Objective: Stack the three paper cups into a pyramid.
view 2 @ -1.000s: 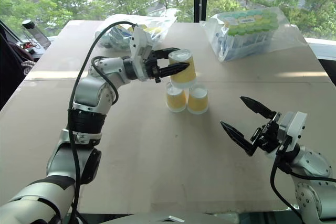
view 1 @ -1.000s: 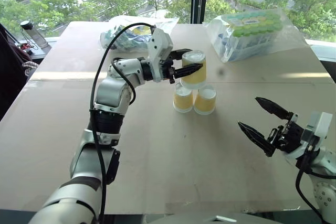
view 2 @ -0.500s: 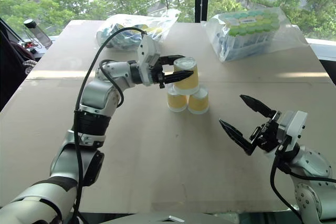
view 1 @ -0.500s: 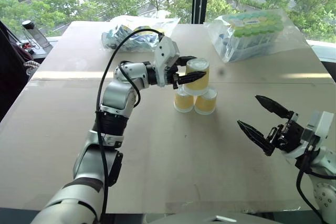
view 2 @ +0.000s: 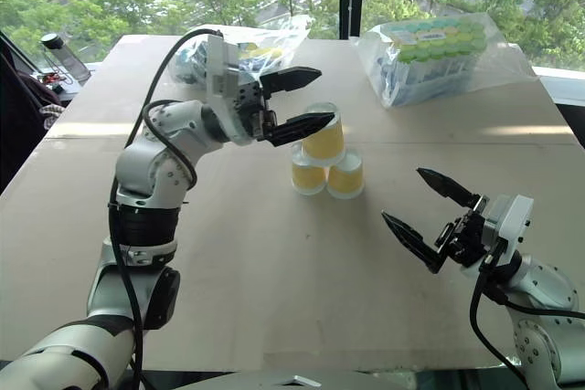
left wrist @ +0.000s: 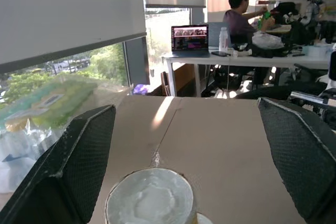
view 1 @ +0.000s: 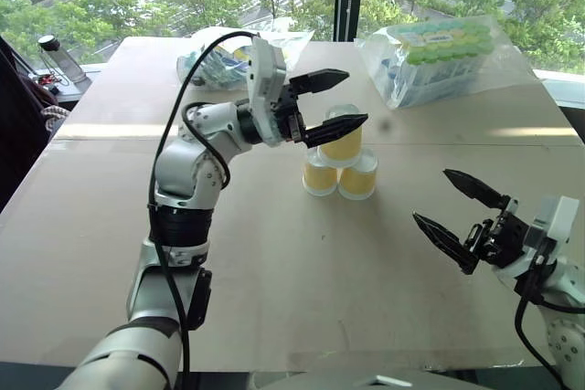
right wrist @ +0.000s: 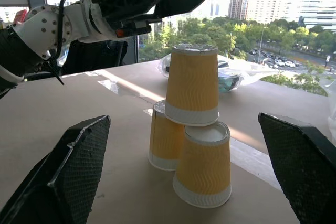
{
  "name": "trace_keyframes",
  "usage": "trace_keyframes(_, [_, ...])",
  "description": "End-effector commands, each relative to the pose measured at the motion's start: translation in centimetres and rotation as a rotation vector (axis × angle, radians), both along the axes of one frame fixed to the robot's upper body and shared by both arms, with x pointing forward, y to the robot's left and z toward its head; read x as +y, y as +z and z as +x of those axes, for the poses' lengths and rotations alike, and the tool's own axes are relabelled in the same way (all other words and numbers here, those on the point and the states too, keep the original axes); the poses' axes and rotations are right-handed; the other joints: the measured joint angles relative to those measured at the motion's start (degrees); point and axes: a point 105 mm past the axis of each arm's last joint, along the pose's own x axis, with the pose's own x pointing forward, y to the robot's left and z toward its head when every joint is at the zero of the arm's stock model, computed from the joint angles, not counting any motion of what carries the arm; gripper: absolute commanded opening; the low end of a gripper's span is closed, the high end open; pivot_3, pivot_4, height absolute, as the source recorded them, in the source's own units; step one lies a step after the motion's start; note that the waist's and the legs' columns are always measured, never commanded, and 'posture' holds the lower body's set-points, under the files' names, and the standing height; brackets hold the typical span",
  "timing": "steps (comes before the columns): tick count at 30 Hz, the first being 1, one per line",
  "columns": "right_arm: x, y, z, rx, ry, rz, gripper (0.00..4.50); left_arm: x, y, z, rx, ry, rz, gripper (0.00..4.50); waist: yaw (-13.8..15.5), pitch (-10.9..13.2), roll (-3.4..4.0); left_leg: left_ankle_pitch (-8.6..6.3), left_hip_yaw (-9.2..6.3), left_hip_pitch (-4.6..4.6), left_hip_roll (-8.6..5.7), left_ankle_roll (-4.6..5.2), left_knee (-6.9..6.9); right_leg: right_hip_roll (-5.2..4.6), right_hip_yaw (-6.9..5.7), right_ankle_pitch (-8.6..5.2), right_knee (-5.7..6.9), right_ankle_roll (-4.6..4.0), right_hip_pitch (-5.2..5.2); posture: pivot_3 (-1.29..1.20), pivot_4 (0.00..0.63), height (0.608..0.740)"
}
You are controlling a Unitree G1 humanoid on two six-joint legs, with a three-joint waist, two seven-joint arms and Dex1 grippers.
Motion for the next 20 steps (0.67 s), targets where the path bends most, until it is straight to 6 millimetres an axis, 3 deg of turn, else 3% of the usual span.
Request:
trace_keyframes(1, [-0.1, -0.1, -0.2, -0.013, 0.003, -0.016, 4.5, 1.7, 0.7, -1.0, 0.0, 0.055, -0.019, 4.45, 0.0, 0.0, 0.0, 0.0, -0.01, 0.01, 0.0, 0.0, 0.0, 0.0, 0.01, 0.0, 0.0, 0.0, 0.0, 0.0, 0.15, 0.74])
trace_keyframes(5, [-0.5, -1.2, -0.2, 0.024, -0.009, -0.04, 4.5, 3.8, -2.2, -2.0, 0.088, 0.152, 0.045, 4.45, -0.2, 0.0, 0.03, 0.0, -0.01, 0.05, 0.01, 0.0, 0.0, -0.01, 0.07, 0.0, 0.02, 0.0, 0.01, 0.0, 0.15, 0.74])
trace_keyframes(10, [-1.9, -5.0, -0.4, 0.133, -0.024, -0.163, 4.5, 6.5, -9.8, -6.4, 0.245, 0.322, 0.134, 4.45, -0.7, 0.0, 0.08, -0.02, -0.02, 0.15, -0.03, -0.01, -0.23, -0.16, 0.46, 0.0, -0.12, -0.01, -0.02, 0.0, 0.15, 0.74])
trace_keyframes(14, [-2.8, -7.8, -0.3, 0.2, -0.04, -0.251, 4.5, 7.6, -14.9, -8.1, 0.333, 0.483, 0.233, 4.45, 0.7, 0.0, 0.09, -0.03, -0.01, 0.1, -0.03, 0.0, -0.24, -0.24, 0.47, 0.0, -0.14, -0.02, -0.12, 0.0, 0.15, 0.74])
trace_keyframes(20, [-3.4, -9.5, 0.4, 0.273, -0.068, -0.24, 4.5, 7.8, -18.6, -9.2, 0.311, 0.575, 0.327, 4.45, 1.4, -0.1, 0.16, -0.15, -0.01, 0.26, -0.01, 0.25, -0.25, -0.24, 0.44, -0.11, -0.11, -0.29, 0.04, 0.0, 0.15, 0.74])
